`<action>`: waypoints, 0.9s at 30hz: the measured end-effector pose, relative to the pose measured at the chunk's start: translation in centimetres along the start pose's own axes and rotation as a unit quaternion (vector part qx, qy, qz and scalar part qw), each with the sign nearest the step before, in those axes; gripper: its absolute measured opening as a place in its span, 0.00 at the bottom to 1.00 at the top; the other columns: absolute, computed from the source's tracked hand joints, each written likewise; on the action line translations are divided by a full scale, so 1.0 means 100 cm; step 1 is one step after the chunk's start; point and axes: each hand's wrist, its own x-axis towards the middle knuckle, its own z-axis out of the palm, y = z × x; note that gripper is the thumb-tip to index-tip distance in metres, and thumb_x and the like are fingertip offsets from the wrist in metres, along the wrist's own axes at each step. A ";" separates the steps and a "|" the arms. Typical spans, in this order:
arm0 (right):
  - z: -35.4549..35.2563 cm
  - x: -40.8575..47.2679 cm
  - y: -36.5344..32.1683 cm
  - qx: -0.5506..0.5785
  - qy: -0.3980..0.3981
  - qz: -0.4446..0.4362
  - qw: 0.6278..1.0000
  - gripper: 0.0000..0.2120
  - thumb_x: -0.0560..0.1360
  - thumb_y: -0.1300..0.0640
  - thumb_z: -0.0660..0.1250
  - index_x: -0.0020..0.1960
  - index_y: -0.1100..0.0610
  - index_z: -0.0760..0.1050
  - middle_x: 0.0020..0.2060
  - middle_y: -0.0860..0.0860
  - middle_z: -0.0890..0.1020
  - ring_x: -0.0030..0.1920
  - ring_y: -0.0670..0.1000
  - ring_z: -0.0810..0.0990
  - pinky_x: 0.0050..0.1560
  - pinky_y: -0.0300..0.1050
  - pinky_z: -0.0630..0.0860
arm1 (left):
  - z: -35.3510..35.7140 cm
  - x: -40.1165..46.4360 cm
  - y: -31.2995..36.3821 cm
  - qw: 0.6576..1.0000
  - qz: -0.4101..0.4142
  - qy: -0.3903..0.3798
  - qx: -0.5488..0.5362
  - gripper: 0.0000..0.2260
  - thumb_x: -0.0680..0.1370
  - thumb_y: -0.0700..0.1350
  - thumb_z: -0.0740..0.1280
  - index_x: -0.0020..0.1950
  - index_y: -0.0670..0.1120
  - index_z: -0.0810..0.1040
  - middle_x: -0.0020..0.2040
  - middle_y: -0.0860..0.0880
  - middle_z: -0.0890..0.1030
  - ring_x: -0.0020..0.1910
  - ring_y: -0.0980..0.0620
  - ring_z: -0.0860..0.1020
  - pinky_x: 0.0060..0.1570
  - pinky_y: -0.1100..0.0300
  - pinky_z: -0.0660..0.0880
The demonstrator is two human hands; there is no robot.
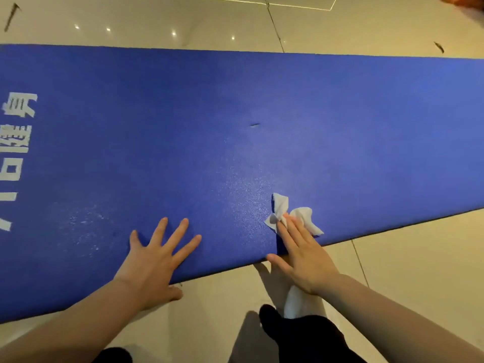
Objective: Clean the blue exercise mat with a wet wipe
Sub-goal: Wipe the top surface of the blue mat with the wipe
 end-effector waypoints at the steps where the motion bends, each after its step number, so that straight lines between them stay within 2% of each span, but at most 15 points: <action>1: 0.000 0.000 -0.001 -0.006 -0.002 -0.015 1.000 0.43 0.72 0.28 0.35 0.79 0.50 0.37 0.72 0.42 0.32 0.69 0.43 0.23 0.64 0.34 0.24 | -0.003 0.004 0.008 1.000 -0.001 -0.002 -0.004 0.48 0.74 0.73 0.54 0.68 0.52 0.20 0.68 0.45 0.20 0.76 0.36 0.35 0.68 0.33 0.55; 4: -0.006 0.001 -0.003 -0.046 -0.015 -0.094 0.994 0.43 0.72 0.29 0.34 0.80 0.51 0.41 0.74 0.42 0.35 0.71 0.44 0.28 0.65 0.38 0.25 | -0.013 0.013 0.020 1.000 0.001 0.012 -0.002 0.48 0.74 0.72 0.56 0.70 0.53 0.21 0.68 0.44 0.21 0.77 0.37 0.36 0.67 0.33 0.59; 6: -0.009 0.004 -0.003 -0.025 -0.020 -0.116 0.993 0.43 0.72 0.29 0.34 0.80 0.51 0.43 0.76 0.44 0.38 0.74 0.46 0.32 0.69 0.41 0.27 | -0.020 0.018 0.019 1.000 -0.006 0.023 0.005 0.47 0.76 0.69 0.59 0.71 0.54 0.22 0.73 0.44 0.24 0.77 0.37 0.39 0.66 0.35 0.61; 7: -0.008 0.005 0.001 -0.013 -0.017 -0.130 0.991 0.42 0.73 0.29 0.35 0.80 0.51 0.46 0.77 0.45 0.42 0.77 0.48 0.37 0.72 0.45 0.32 | -0.025 0.017 0.019 1.000 -0.005 0.023 -0.002 0.46 0.77 0.66 0.59 0.73 0.54 0.24 0.75 0.44 0.27 0.77 0.37 0.40 0.67 0.36 0.62; 9: -0.001 0.002 0.017 -0.018 0.009 -0.149 0.989 0.37 0.79 0.31 0.41 0.79 0.53 0.54 0.78 0.50 0.55 0.78 0.53 0.52 0.75 0.56 0.51 | -0.026 0.011 0.020 1.000 0.009 0.016 -0.008 0.42 0.80 0.60 0.59 0.76 0.52 0.28 0.77 0.42 0.31 0.77 0.34 0.43 0.69 0.38 0.61; 10: 0.004 0.000 0.030 -0.030 0.038 -0.149 0.988 0.34 0.80 0.34 0.46 0.78 0.53 0.56 0.77 0.51 0.60 0.76 0.55 0.59 0.72 0.58 0.61 | -0.027 0.005 0.019 0.999 0.028 0.038 -0.015 0.43 0.79 0.57 0.63 0.77 0.49 0.32 0.78 0.40 0.36 0.77 0.32 0.48 0.68 0.37 0.63; 12: 0.006 -0.007 0.052 -0.026 0.086 -0.114 0.989 0.31 0.79 0.43 0.64 0.77 0.53 0.59 0.75 0.52 0.65 0.74 0.55 0.64 0.65 0.56 0.73 | -0.023 -0.002 0.008 0.992 0.082 0.093 -0.011 0.51 0.64 0.48 0.79 0.78 0.41 0.50 0.73 0.33 0.64 0.66 0.27 0.69 0.57 0.31 0.72; 13: 0.006 -0.010 0.059 -0.015 0.110 -0.093 0.989 0.37 0.73 0.51 0.75 0.76 0.54 0.62 0.74 0.53 0.66 0.73 0.55 0.67 0.61 0.53 0.76 | -0.016 -0.002 0.002 0.986 0.096 0.133 0.000 0.48 0.58 0.41 0.80 0.73 0.39 0.60 0.65 0.32 0.74 0.58 0.27 0.76 0.51 0.29 0.74; 14: 0.004 -0.014 0.064 -0.006 0.131 -0.074 0.989 0.42 0.66 0.57 0.81 0.75 0.55 0.65 0.73 0.54 0.68 0.71 0.56 0.69 0.57 0.50 0.78 | -0.009 -0.004 -0.003 0.979 0.091 0.179 0.022 0.39 0.61 0.37 0.76 0.69 0.38 0.65 0.60 0.32 0.78 0.54 0.28 0.79 0.47 0.29 0.75; 16: -0.002 -0.021 0.068 0.001 0.178 -0.058 0.982 0.45 0.62 0.61 0.83 0.74 0.56 0.66 0.72 0.54 0.70 0.71 0.56 0.69 0.54 0.48 0.79 | -0.010 -0.010 -0.019 0.949 0.098 0.295 0.046 0.21 0.74 0.33 0.58 0.67 0.37 0.66 0.58 0.32 0.79 0.52 0.29 0.80 0.47 0.32 0.76; 17: -0.006 -0.021 0.066 0.004 0.195 -0.057 0.979 0.44 0.63 0.62 0.82 0.75 0.56 0.66 0.73 0.53 0.70 0.72 0.55 0.67 0.55 0.47 0.78 | -0.020 -0.011 -0.027 0.933 0.104 0.343 0.028 0.21 0.74 0.32 0.53 0.67 0.36 0.66 0.58 0.32 0.79 0.52 0.30 0.80 0.47 0.35 0.77; 19: -0.015 -0.018 0.056 0.012 0.234 -0.049 0.971 0.40 0.65 0.63 0.80 0.74 0.56 0.68 0.71 0.53 0.72 0.71 0.55 0.70 0.57 0.46 0.75 | -0.030 -0.014 -0.041 0.916 0.095 0.391 0.016 0.25 0.70 0.28 0.56 0.68 0.37 0.65 0.59 0.32 0.79 0.53 0.31 0.80 0.50 0.37 0.76; 21: -0.028 -0.014 0.041 0.010 0.271 -0.040 0.962 0.34 0.65 0.63 0.80 0.69 0.59 0.73 0.66 0.55 0.77 0.64 0.58 0.77 0.55 0.49 0.77 | -0.037 -0.021 -0.052 0.903 0.097 0.418 0.018 0.28 0.69 0.27 0.59 0.69 0.37 0.65 0.60 0.33 0.79 0.55 0.32 0.80 0.52 0.37 0.75; 25: -0.053 -0.006 0.016 -0.038 0.286 -0.067 0.955 0.28 0.65 0.60 0.80 0.64 0.61 0.78 0.58 0.58 0.82 0.55 0.60 0.83 0.48 0.54 0.81 | -0.034 -0.049 -0.070 0.892 0.087 0.442 0.017 0.24 0.73 0.32 0.61 0.69 0.37 0.66 0.61 0.33 0.78 0.56 0.32 0.79 0.60 0.40 0.72; 27: -0.055 -0.002 -0.003 -0.070 0.268 -0.098 0.956 0.29 0.65 0.59 0.80 0.64 0.61 0.78 0.59 0.58 0.82 0.57 0.59 0.82 0.50 0.53 0.81 | -0.019 -0.067 -0.085 0.891 0.071 0.447 0.012 0.19 0.78 0.34 0.53 0.70 0.38 0.66 0.62 0.34 0.77 0.58 0.33 0.77 0.66 0.44 0.63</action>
